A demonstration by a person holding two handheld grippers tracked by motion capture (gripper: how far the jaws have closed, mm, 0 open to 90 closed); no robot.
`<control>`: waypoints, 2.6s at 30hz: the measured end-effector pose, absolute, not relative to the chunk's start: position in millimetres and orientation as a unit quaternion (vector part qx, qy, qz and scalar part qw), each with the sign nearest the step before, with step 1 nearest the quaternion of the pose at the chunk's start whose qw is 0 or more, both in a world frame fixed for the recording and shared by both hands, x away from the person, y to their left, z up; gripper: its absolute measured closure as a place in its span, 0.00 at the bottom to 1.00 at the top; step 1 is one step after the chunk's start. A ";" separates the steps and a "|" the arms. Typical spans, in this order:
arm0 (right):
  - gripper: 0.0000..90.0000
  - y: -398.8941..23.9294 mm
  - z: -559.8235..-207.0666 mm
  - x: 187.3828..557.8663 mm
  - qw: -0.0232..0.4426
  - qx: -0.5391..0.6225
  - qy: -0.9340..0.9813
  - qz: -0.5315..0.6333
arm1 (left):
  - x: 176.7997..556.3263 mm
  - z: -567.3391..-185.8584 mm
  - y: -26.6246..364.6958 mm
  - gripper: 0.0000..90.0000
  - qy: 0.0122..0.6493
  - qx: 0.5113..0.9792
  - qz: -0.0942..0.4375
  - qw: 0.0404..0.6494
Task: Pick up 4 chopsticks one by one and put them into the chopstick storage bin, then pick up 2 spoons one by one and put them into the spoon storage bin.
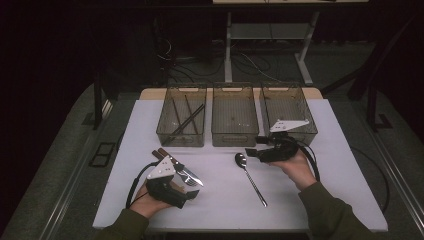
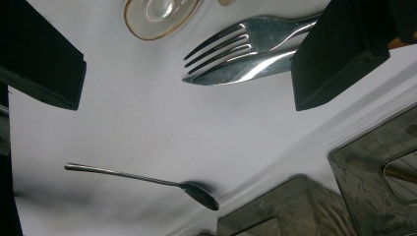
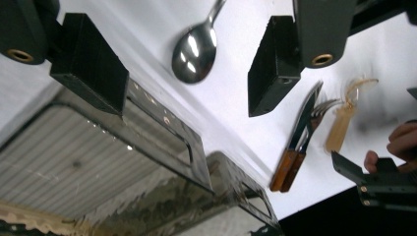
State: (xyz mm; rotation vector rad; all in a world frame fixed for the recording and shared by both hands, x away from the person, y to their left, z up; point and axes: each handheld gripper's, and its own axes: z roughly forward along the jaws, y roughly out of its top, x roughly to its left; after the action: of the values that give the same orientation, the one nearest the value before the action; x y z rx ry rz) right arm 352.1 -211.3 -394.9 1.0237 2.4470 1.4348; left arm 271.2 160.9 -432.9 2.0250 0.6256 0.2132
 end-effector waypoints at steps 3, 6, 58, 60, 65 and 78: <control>0.35 -216.3 -397.9 349.0 0.061 0.343 0.808 0.475 | 270.9 -432.7 160.6 0.00 0.257 0.832 0.086 0.484; 0.35 -220.1 -400.7 345.7 0.060 0.345 0.810 0.470 | 271.2 -432.7 161.0 0.00 0.256 0.833 0.087 0.483; 1.00 -186.9 -437.8 350.7 0.082 0.350 0.862 0.357 | 270.8 -433.7 159.4 0.00 0.256 0.836 0.088 0.478; 1.00 -187.6 -438.6 357.5 0.084 0.357 0.859 0.357 | 270.7 -433.6 159.4 0.00 0.256 0.835 0.088 0.478; 1.00 -186.4 -442.1 372.7 0.084 0.367 0.856 0.355 | 270.6 -433.6 159.7 0.00 0.256 0.835 0.088 0.479; 1.00 -171.3 -448.6 383.2 0.070 0.360 0.856 0.364 | 270.4 -433.2 160.3 0.00 0.254 0.836 0.088 0.478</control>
State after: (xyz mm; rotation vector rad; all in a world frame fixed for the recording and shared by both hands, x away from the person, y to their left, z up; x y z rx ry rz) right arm 383.2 -171.3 -448.6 1.0833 2.5760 1.0968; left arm 270.4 160.3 -433.2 2.0419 0.6210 0.2147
